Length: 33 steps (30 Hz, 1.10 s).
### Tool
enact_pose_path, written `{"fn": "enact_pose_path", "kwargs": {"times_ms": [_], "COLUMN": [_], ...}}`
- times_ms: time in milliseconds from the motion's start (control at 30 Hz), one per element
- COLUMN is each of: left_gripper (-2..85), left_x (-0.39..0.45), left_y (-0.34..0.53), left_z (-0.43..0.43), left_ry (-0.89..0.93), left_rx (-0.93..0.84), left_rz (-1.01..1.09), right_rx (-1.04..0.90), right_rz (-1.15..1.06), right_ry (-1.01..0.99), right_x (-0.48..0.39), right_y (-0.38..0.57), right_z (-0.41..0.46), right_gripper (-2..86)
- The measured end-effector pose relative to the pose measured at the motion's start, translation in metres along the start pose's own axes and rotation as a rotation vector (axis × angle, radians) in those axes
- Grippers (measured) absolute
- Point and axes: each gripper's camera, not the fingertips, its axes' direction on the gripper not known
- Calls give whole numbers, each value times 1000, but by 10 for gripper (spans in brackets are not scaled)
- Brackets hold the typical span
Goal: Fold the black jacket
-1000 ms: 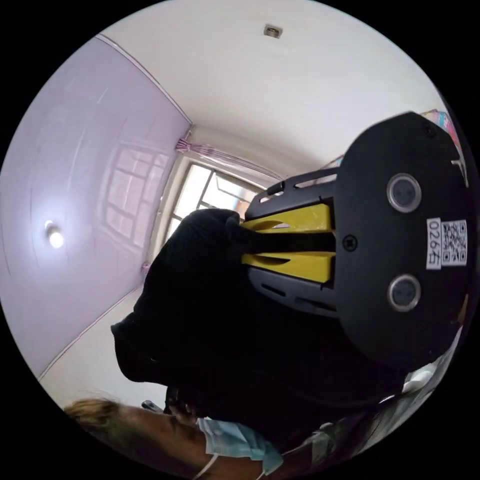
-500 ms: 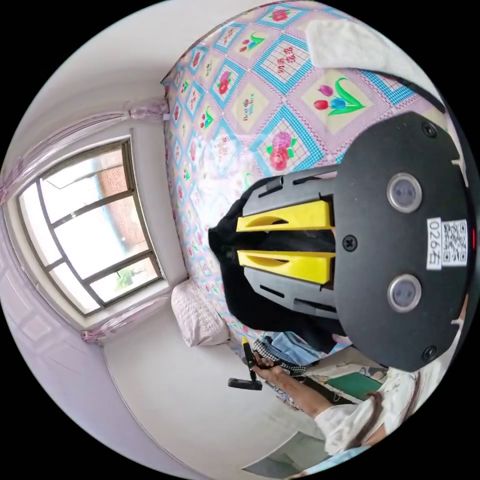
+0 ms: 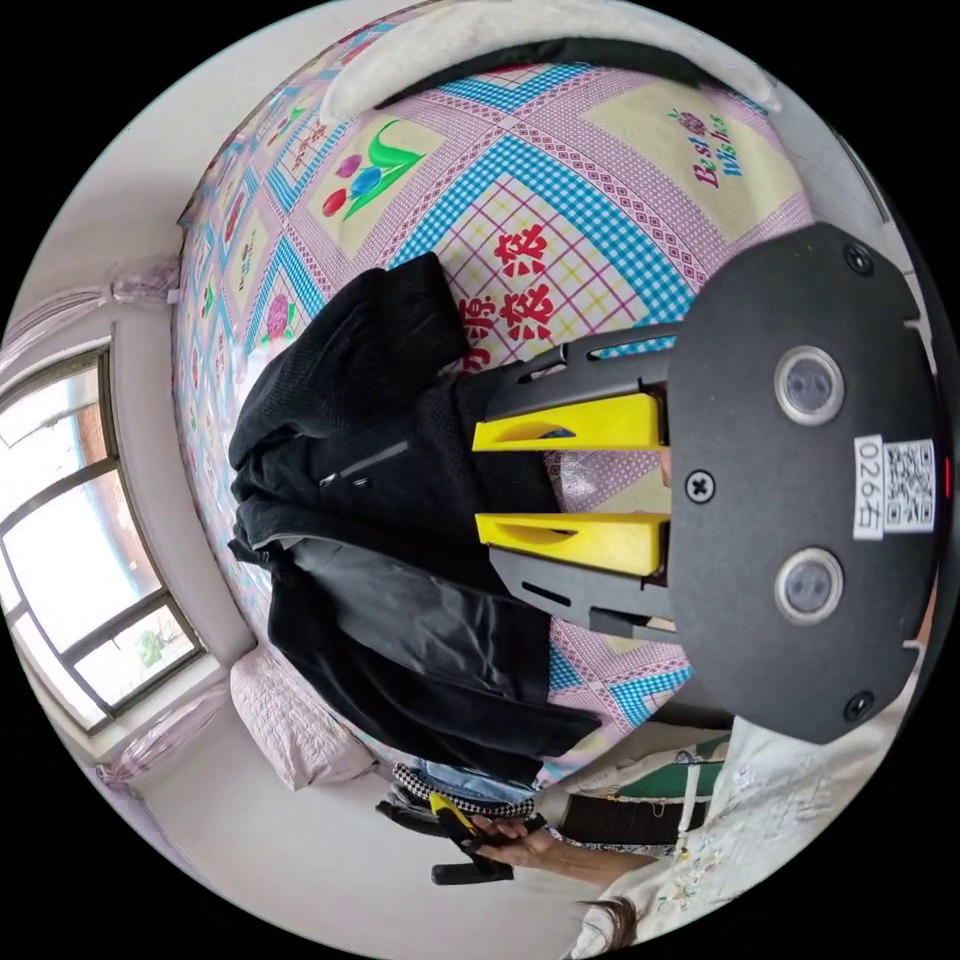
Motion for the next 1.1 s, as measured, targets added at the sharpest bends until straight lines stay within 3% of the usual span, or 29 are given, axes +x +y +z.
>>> {"fn": "enact_pose_path", "kwargs": {"times_ms": [67, 200, 300, 367, 400, 433, 500, 600, 667, 767, 900, 1000, 1033, 1100], "left_gripper": [-10, -10, -10, -9, -9, -9, -7, 1, 60, 169, 263, 220, 179, 61], "left_x": [2, -28, -82, -113, -113, -106, -82, -15, 42, 87, 104, 108, 104, 99], "left_y": [-19, -91, -177, -222, -224, -222, -214, -166, -99, -16, 35, 37, 31, 3], "left_z": [39, 92, 112, 58, 38, 7, -15, -18, -20, -21, -5, 35, 56, 45], "left_ry": [82, 46, -213, -377, -374, -292, -189, -260, -372, -523, -466, -502, -542, -495], "left_rx": [-90, -136, -174, -7, 86, 236, 269, 75, -11, -63, -183, -336, -447, -470], "left_rz": [29, -9, -172, -361, -401, -408, -317, -136, -25, -50, -132, -20, 19, 34], "right_rx": [4, 1, -7, -6, -2, 2, 15, -9, -36, -85, -118, -148, -191, -237], "right_rz": [13, 36, 21, -8, -33, -44, -74, -91, -111, -111, -70, -66, -67, -91], "right_ry": [6, 18, 16, 21, 49, 69, 149, 167, 141, 127, 44, 32, 11, 7], "right_x": [-1, -3, -10, -15, -17, -18, -15, -2, 5, 20, 36, 41, 41, 44], "right_y": [-11, -47, -70, -81, -86, -88, -93, -95, -96, -107, -130, -137, -139, -154], "right_z": [7, 21, 24, 21, 16, 13, 4, -5, -7, -10, -25, -35, -36, -58], "right_gripper": [59, 56, 49, 46, 46, 45, 47, 75, 100, 120, 129, 61, 49, 19]}}
